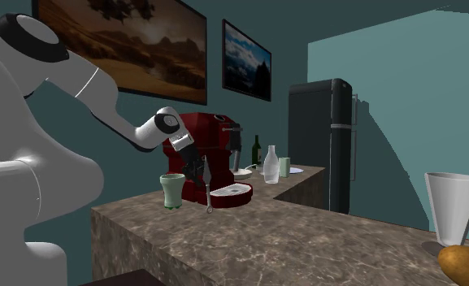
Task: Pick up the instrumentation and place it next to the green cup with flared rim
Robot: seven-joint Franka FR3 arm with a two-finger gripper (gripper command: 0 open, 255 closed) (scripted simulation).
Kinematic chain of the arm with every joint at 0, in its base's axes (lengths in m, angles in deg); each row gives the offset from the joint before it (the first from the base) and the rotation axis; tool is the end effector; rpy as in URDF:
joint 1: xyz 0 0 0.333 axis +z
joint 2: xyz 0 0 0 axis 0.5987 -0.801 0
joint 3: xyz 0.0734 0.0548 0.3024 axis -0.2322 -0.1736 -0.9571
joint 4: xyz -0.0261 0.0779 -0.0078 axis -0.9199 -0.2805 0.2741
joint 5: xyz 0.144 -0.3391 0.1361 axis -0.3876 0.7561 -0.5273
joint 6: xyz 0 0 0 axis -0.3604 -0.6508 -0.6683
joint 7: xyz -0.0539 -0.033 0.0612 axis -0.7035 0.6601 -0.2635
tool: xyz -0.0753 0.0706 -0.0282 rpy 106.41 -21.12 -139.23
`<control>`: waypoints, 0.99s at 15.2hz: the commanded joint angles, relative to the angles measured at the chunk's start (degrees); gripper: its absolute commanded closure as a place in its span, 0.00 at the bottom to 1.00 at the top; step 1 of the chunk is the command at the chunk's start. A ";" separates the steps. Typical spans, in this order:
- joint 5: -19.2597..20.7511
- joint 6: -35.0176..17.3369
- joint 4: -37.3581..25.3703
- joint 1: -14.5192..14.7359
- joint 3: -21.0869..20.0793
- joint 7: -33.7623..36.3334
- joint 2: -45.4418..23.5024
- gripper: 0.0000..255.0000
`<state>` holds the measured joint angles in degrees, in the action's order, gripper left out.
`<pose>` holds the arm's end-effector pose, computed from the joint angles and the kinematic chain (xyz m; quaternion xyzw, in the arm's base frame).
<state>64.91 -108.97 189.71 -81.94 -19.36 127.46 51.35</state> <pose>0.3571 0.4020 0.3729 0.8353 -0.4814 0.2652 0.0145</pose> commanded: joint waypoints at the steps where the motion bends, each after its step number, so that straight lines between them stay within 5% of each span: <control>1: 0.00 0.00 0.00 0.00 0.00 0.00 0.00 0.00; 4: 0.00 0.00 0.00 0.00 0.00 0.00 0.00 0.00; 8: 0.54 6.98 -2.82 7.30 6.54 0.33 0.19 0.00; 15: 0.51 6.98 -2.82 7.30 6.55 0.31 0.22 0.00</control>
<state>65.42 -102.01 186.89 -74.65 -12.82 127.77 51.56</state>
